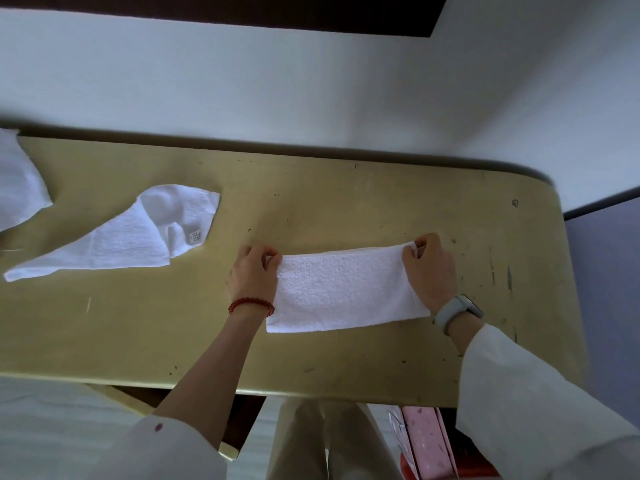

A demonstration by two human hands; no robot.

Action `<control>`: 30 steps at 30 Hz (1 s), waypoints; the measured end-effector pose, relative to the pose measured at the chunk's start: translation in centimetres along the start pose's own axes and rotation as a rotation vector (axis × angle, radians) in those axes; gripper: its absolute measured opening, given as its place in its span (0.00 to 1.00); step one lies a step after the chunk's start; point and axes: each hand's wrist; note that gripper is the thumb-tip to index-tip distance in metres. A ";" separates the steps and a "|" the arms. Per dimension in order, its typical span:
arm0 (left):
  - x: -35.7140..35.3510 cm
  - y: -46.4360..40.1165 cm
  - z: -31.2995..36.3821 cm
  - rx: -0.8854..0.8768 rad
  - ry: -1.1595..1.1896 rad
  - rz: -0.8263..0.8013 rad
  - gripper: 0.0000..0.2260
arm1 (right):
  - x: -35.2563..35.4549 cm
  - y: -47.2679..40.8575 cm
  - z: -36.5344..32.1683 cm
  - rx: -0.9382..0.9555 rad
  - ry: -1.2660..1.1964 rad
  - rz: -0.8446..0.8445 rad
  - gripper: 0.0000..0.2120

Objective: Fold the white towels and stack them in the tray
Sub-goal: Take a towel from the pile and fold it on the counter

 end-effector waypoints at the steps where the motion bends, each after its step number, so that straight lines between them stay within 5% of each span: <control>1: 0.0 0.0 0.0 0.006 0.004 -0.002 0.04 | 0.0 0.0 0.1 0.011 -0.007 -0.001 0.07; 8: 0.1 -0.3 -1.0 -0.007 0.206 0.002 0.08 | 0.3 0.1 0.5 0.064 0.001 -0.002 0.04; 15: 0.4 -0.5 -0.9 0.014 0.166 0.003 0.06 | 0.2 0.1 0.4 0.000 -0.051 0.041 0.05; 19: -0.4 0.2 -0.4 -0.172 -0.077 0.079 0.09 | -0.8 0.8 0.2 0.473 0.338 0.163 0.12; 22: -1.4 0.7 0.6 -0.384 -0.156 0.110 0.07 | -2.3 1.0 -0.3 0.751 0.442 0.059 0.12; 30: -3.1 0.4 2.7 -0.498 -0.227 0.166 0.03 | -3.5 0.3 -1.3 0.605 0.380 -0.143 0.02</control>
Point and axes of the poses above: each hand's wrist, its own y-axis away from the middle knuckle, its own x-axis out of the back of the hand, z = x × y, and after that the axes turned 11 degrees about -y, right-handed
